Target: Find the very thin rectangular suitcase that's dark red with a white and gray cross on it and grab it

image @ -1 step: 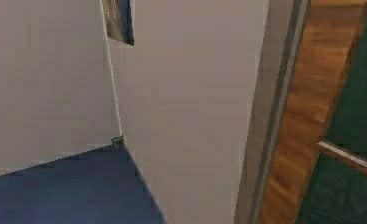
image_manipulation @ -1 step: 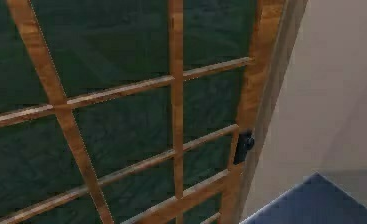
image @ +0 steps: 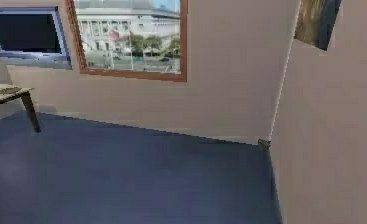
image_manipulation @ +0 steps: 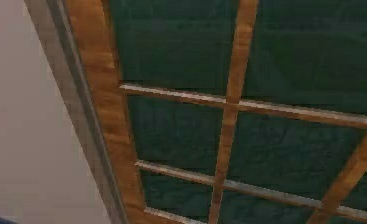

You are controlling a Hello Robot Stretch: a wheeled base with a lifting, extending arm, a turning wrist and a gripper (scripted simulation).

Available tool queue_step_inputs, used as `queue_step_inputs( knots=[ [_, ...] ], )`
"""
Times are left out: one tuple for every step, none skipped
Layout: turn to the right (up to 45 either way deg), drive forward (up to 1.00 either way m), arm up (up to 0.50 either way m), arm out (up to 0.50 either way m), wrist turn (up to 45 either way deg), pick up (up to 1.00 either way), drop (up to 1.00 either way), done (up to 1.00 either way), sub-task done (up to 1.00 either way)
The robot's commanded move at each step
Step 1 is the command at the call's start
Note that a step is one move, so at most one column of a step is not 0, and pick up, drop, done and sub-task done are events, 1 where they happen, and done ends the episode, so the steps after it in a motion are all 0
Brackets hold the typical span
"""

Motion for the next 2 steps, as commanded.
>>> queue_step_inputs(
  knots=[
    [-45.0, 0.0, 0.0, 0.0, 0.0, 0.0, 0.0, 0.0, 0.0],
    [-33.0, 0.0, 0.0, 0.0, 0.0, 0.0, 0.0, 0.0, 0.0]
  ],
)
